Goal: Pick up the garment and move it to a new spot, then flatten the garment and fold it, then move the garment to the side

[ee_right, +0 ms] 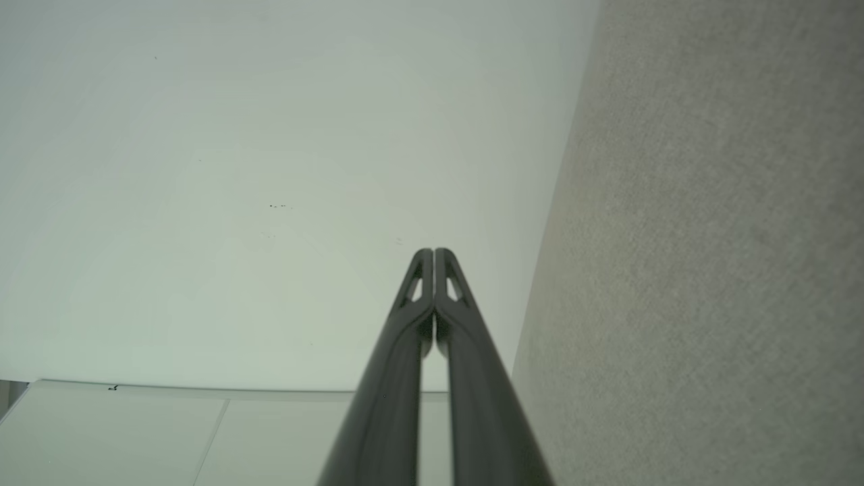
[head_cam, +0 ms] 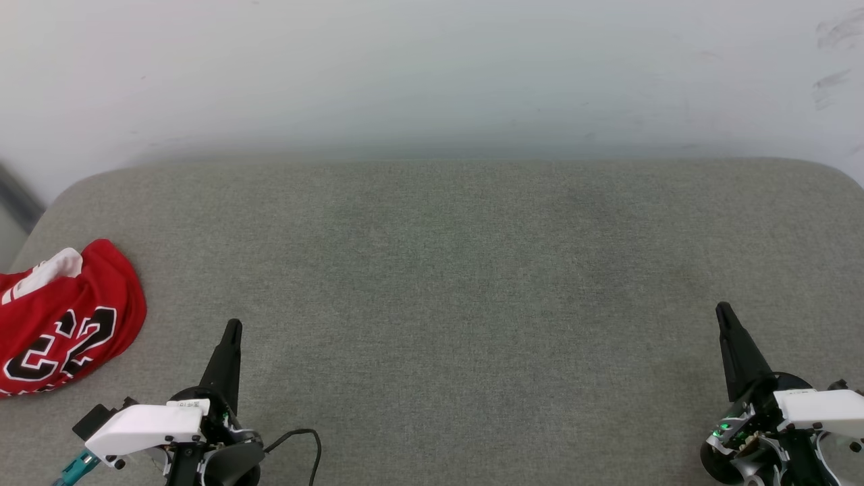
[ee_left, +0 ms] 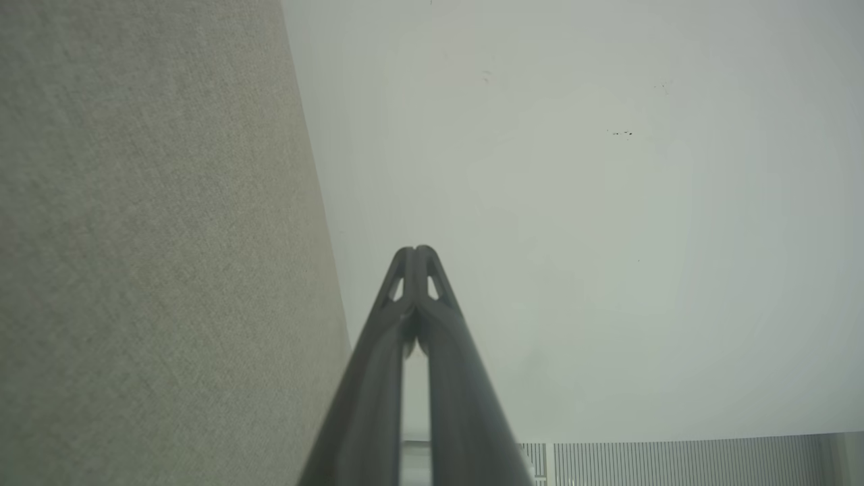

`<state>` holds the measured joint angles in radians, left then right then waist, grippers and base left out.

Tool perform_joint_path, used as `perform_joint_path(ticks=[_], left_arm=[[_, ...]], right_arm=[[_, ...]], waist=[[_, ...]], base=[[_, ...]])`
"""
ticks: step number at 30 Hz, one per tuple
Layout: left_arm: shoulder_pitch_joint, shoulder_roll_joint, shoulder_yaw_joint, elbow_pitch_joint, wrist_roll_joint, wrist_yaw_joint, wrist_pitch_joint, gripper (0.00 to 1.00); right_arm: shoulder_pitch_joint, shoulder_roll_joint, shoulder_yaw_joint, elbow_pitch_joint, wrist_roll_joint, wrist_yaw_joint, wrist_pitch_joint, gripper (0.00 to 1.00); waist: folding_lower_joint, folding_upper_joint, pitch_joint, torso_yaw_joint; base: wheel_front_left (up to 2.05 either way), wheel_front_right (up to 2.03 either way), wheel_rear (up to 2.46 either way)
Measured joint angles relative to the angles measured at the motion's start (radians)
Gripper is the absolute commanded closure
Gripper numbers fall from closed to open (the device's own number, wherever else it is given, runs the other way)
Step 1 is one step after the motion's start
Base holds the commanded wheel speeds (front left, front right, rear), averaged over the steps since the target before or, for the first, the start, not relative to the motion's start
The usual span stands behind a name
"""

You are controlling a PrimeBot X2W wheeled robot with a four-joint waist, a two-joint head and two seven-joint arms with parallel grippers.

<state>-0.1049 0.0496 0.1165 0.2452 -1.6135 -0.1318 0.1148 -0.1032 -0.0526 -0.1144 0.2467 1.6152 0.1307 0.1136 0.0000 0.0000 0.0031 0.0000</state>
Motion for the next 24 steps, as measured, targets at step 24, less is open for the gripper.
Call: perform_joint_path(ticks=[24], left_arm=[[0.0, 0.0, 0.0, 0.0, 0.0, 0.0, 0.0, 1.0]], right_arm=[[0.0, 0.0, 0.0, 0.0, 0.0, 0.0, 0.0, 1.0]], waist=[[0.0001, 0.0, 0.0, 0.0]], base=[[0.0, 0.0, 0.0]])
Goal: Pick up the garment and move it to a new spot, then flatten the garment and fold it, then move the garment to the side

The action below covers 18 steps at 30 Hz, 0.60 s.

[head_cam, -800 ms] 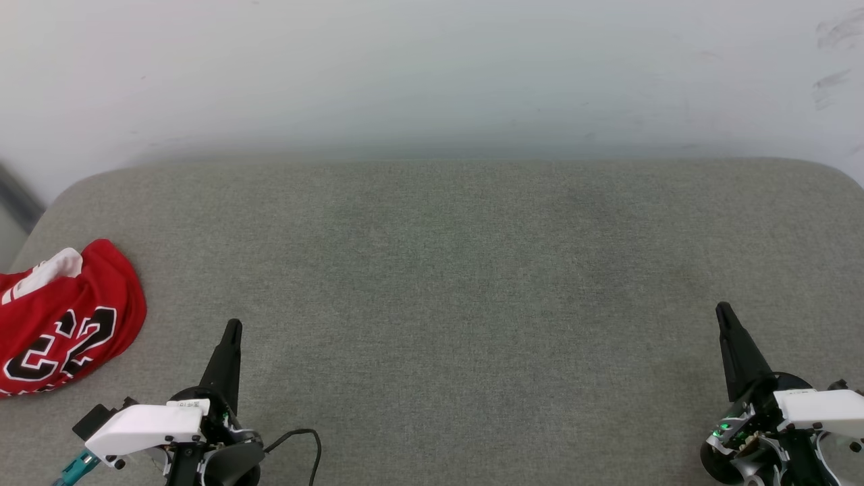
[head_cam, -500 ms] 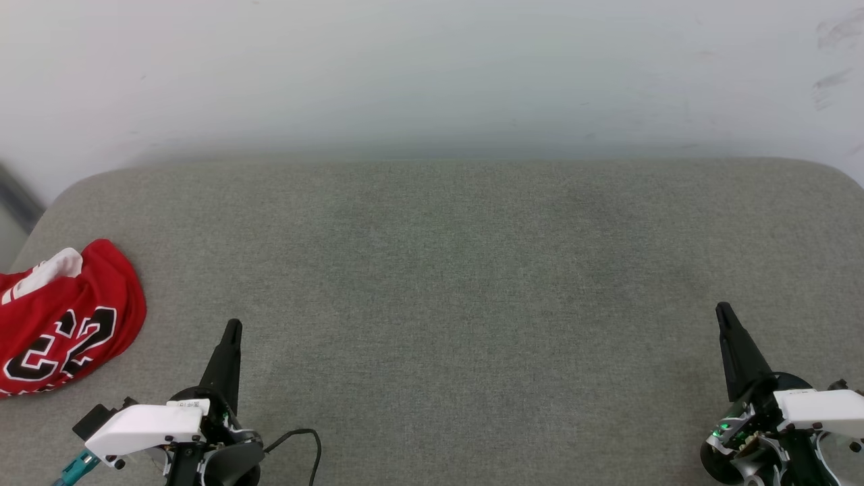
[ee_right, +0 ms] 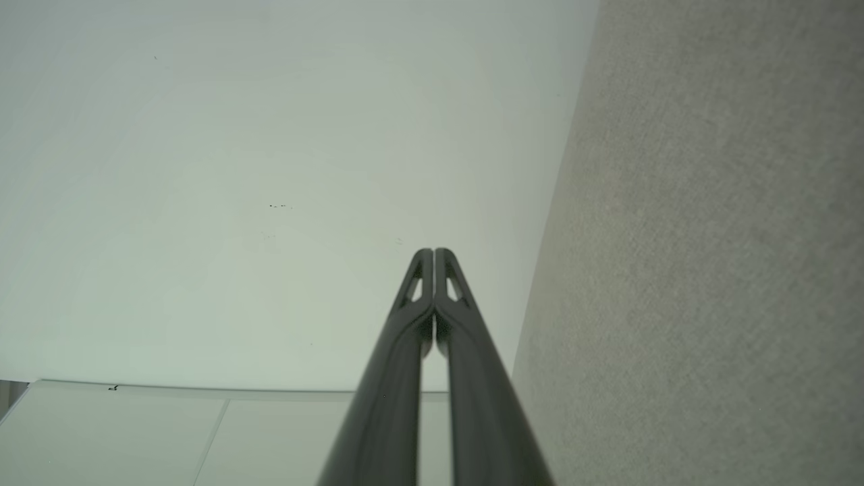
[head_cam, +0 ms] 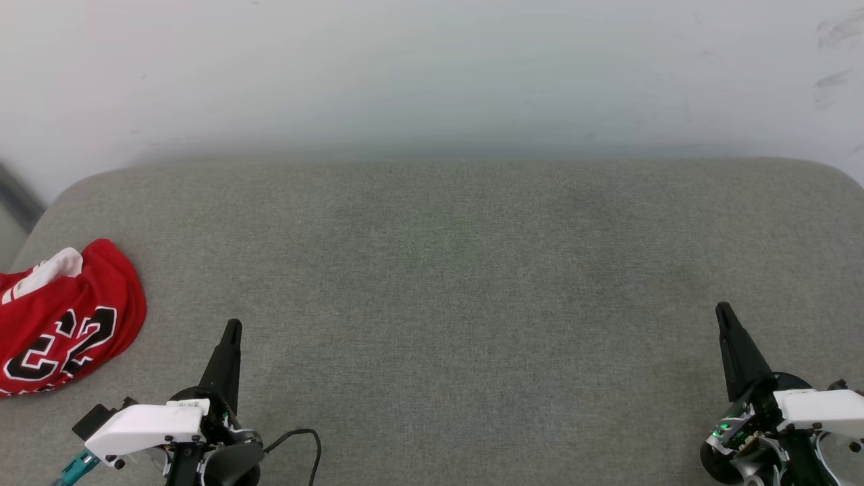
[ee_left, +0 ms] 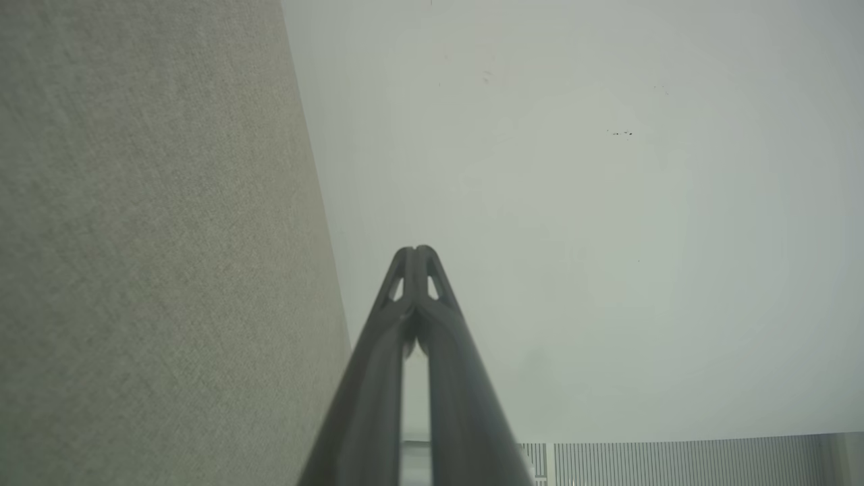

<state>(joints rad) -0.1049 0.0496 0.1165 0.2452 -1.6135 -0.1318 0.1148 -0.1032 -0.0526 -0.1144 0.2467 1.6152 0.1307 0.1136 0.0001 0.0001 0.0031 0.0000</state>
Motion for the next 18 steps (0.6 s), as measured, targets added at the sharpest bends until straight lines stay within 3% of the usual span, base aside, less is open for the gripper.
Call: perform_joint_path(ticks=[18], left_arm=[[0.0, 0.0, 0.0, 0.0, 0.0, 0.0, 0.0, 1.0]], right_arm=[[0.0, 0.0, 0.0, 0.0, 0.0, 0.0, 0.0, 1.0]], waist=[[0.0, 0.0, 0.0, 0.0]], base=[[0.0, 0.0, 0.0]])
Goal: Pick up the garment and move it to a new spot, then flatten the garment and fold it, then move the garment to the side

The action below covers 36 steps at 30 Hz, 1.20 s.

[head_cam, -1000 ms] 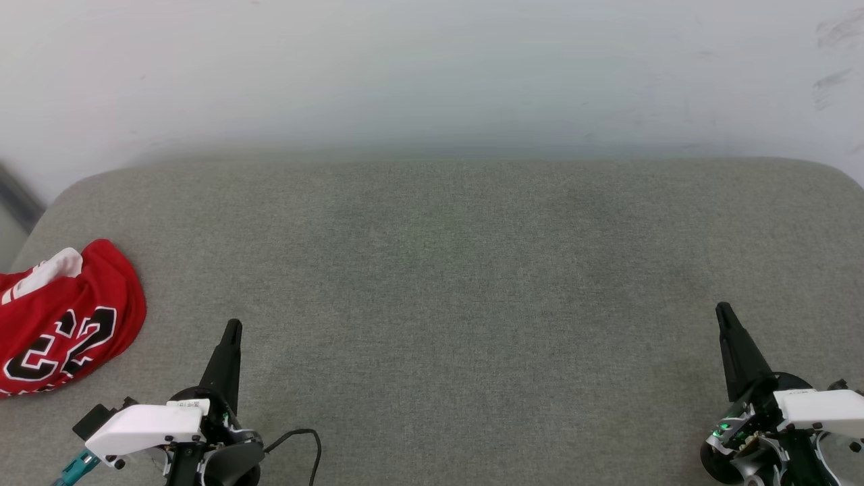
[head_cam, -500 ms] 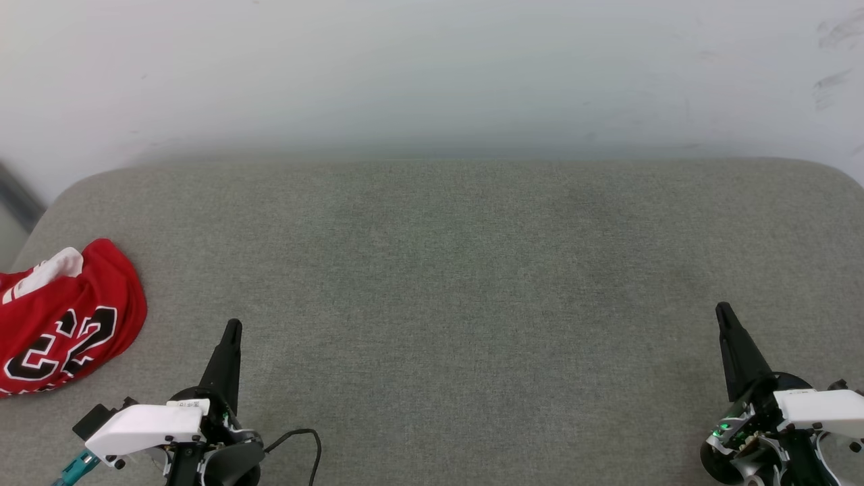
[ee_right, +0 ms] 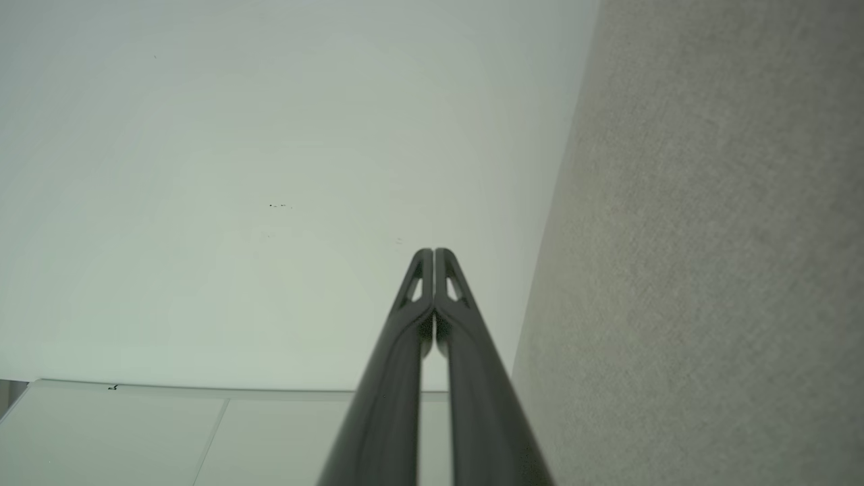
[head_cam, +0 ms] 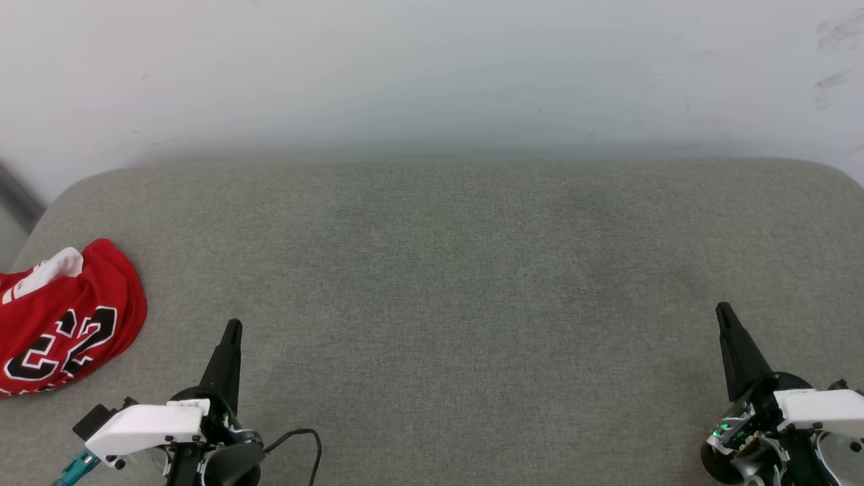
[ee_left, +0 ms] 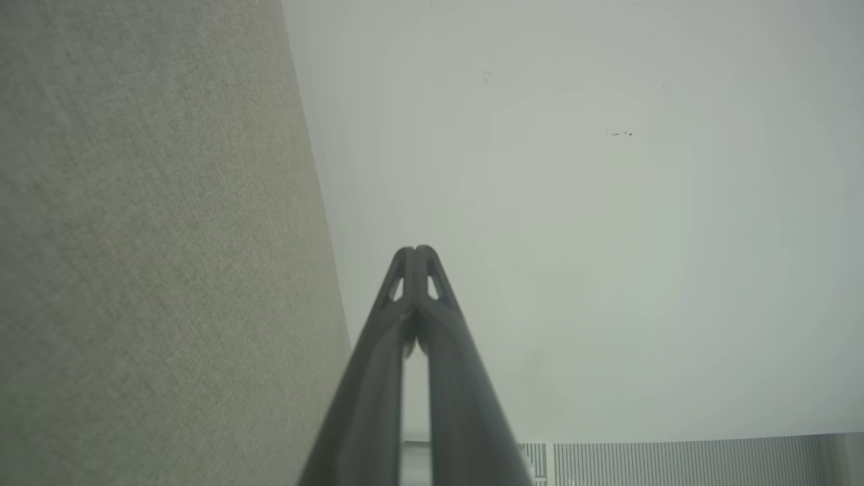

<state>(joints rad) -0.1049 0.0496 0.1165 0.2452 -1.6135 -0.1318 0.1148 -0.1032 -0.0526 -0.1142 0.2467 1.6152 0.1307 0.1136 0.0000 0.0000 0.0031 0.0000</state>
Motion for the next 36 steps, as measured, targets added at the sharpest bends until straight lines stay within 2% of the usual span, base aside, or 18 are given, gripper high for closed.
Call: perform_joint_path(ticks=[1, 2, 6, 15, 21, 27, 36], left_arm=[[0.0, 0.0, 0.0, 0.0, 0.0, 0.0, 0.0, 1.0], [0.002, 0.0, -0.001, 0.005, 0.0, 0.0, 0.0, 0.0], [0.03, -0.002, -0.011, 0.027, -0.001, 0.001, -0.005, 0.0], [0.032, -0.002, -0.064, -0.018, -0.008, 0.001, -0.046, 0.0], [0.033, 0.001, -0.096, -0.041, 0.035, 0.001, -0.074, 0.0], [0.035, 0.003, -0.11, -0.052, 0.151, 0.001, -0.101, 0.0], [0.04, -0.001, -0.11, -0.069, 0.342, 0.001, -0.137, 0.0]], right_arm=[[0.0, 0.0, 0.0, 0.0, 0.0, 0.0, 0.0, 1.0], [0.003, 0.0, 0.0, 0.004, 0.0, 0.0, 0.0, 0.0], [0.035, 0.001, 0.002, 0.023, 0.001, 0.0, -0.004, 0.0], [0.048, 0.001, 0.022, -0.025, 0.002, 0.0, -0.037, 0.0], [0.059, -0.005, 0.035, -0.044, -0.041, 0.0, -0.066, 0.0], [0.067, -0.017, 0.043, -0.055, -0.147, 0.0, -0.099, 0.0], [0.068, -0.02, 0.043, -0.086, -0.392, 0.0, -0.131, 0.0]], waist=[[0.0, 0.0, 0.0, 0.0], [0.0, 0.0, 0.0, 0.0], [0.0, 0.0, 0.0, 0.0], [0.0, 0.0, -0.001, -0.001], [0.0, 0.0, -0.003, -0.001], [0.0, 0.0, -0.007, 0.0], [0.0, 0.0, -0.01, 0.002]], base=[[0.0, 0.0, 0.0], [0.0, 0.0, 0.0], [0.0, 0.0, 0.0], [0.0, 0.0, 0.0], [0.0, 0.0, 0.0], [0.0, 0.0, 0.0], [0.0, 0.0, 0.0]])
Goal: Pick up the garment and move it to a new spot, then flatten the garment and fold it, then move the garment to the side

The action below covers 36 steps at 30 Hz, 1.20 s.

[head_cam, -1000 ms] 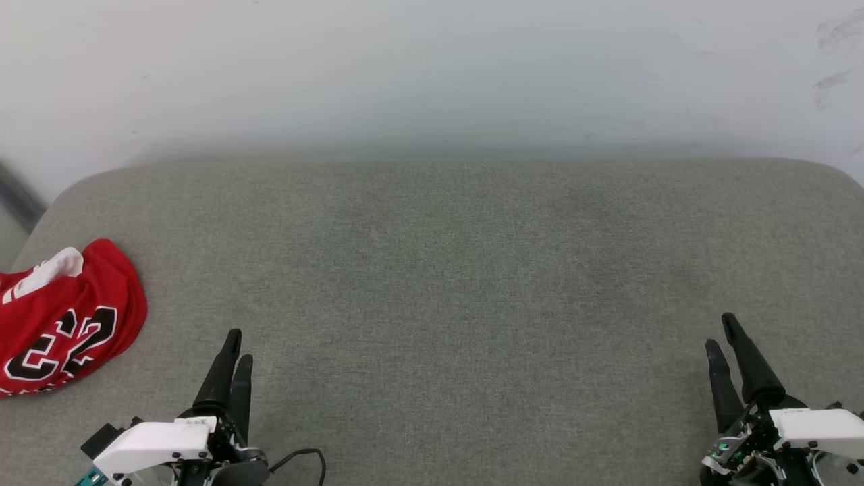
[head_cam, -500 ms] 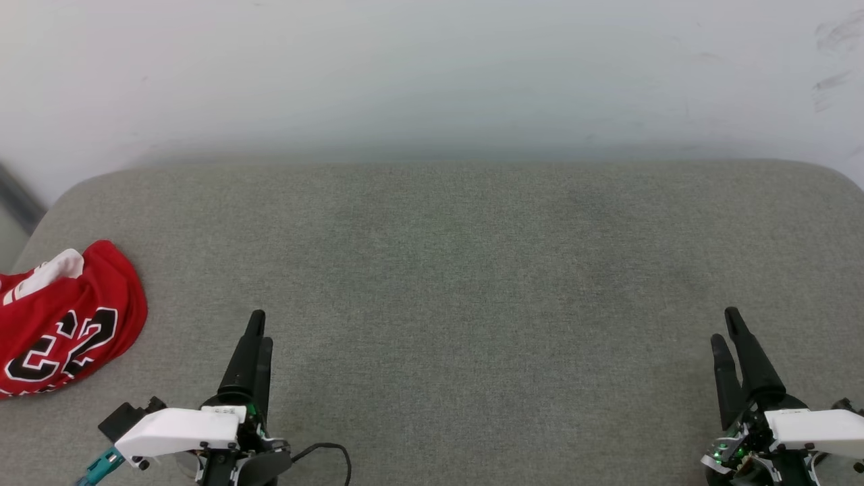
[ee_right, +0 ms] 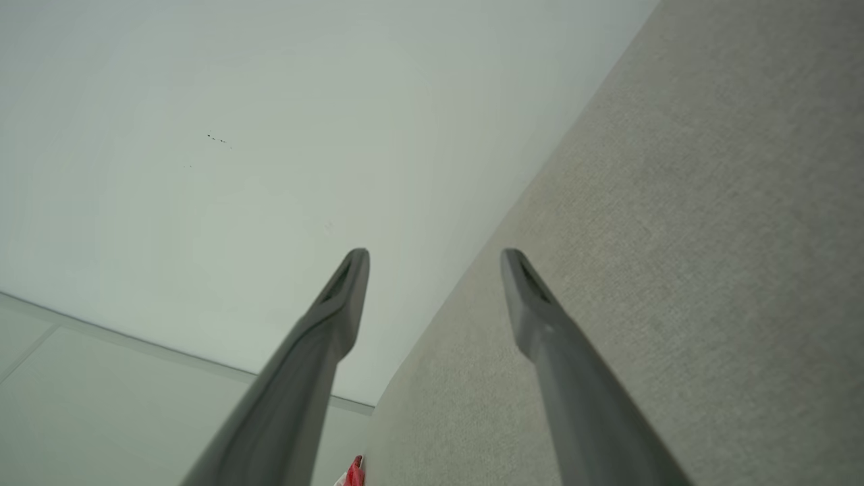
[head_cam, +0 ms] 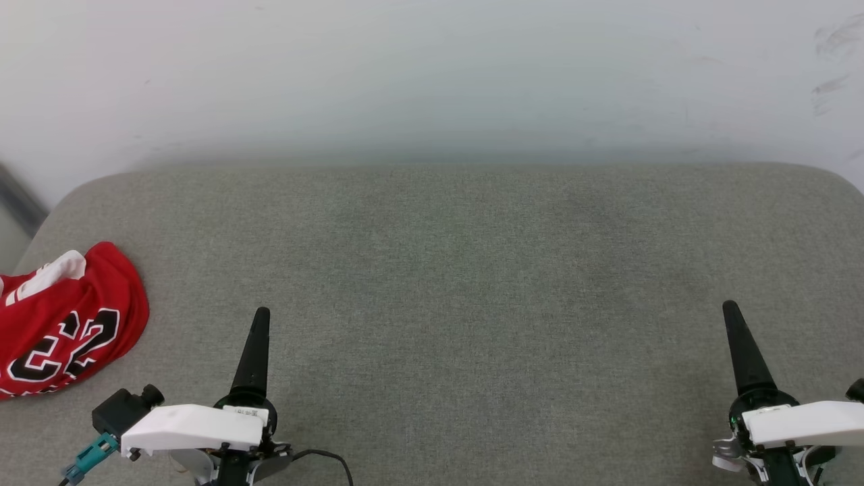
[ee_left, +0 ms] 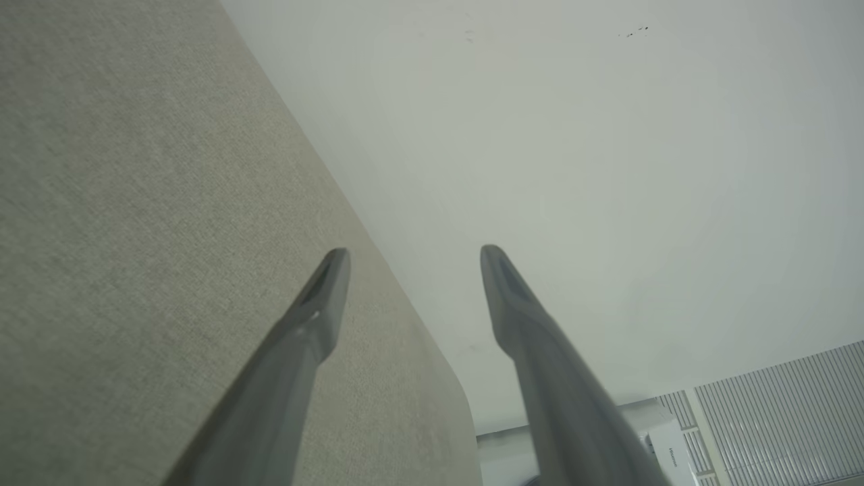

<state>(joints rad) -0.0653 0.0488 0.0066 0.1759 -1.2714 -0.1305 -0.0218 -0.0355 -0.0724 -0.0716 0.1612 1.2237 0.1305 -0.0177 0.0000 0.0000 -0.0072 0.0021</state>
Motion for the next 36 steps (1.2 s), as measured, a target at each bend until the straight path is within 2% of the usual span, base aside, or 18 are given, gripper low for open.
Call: perform_joint_path(ticks=[3, 12, 19, 36], left_arm=[[0.002, 0.0, -0.004, -0.006, 0.081, 0.0, -0.015, 0.0], [0.005, 0.0, -0.033, -0.012, 0.287, 0.026, -0.045, 0.0], [0.006, 0.0, -0.044, -0.012, 0.435, 0.044, -0.069, 0.0], [0.01, 0.006, -0.065, -0.01, 0.692, 0.074, -0.115, 0.0]], right_arm=[[0.001, 0.004, 0.0, -0.016, -0.103, 0.0, -0.004, 0.0], [0.006, 0.011, 0.006, -0.052, -0.319, 0.0, -0.007, 0.0], [0.014, 0.012, 0.016, -0.071, -0.447, 0.0, 0.002, 0.0], [0.013, 0.004, 0.027, -0.088, -0.699, 0.0, 0.013, 0.0]], waist=[[0.0, 0.0, -0.002, 0.0], [0.0, 0.0, -0.003, 0.0], [0.0, 0.0, -0.003, -0.001], [0.0, 0.0, -0.003, 0.0]], base=[[0.0, 0.0, 0.0], [0.0, 0.0, 0.0], [0.0, 0.0, 0.0], [0.0, 0.0, 0.0]])
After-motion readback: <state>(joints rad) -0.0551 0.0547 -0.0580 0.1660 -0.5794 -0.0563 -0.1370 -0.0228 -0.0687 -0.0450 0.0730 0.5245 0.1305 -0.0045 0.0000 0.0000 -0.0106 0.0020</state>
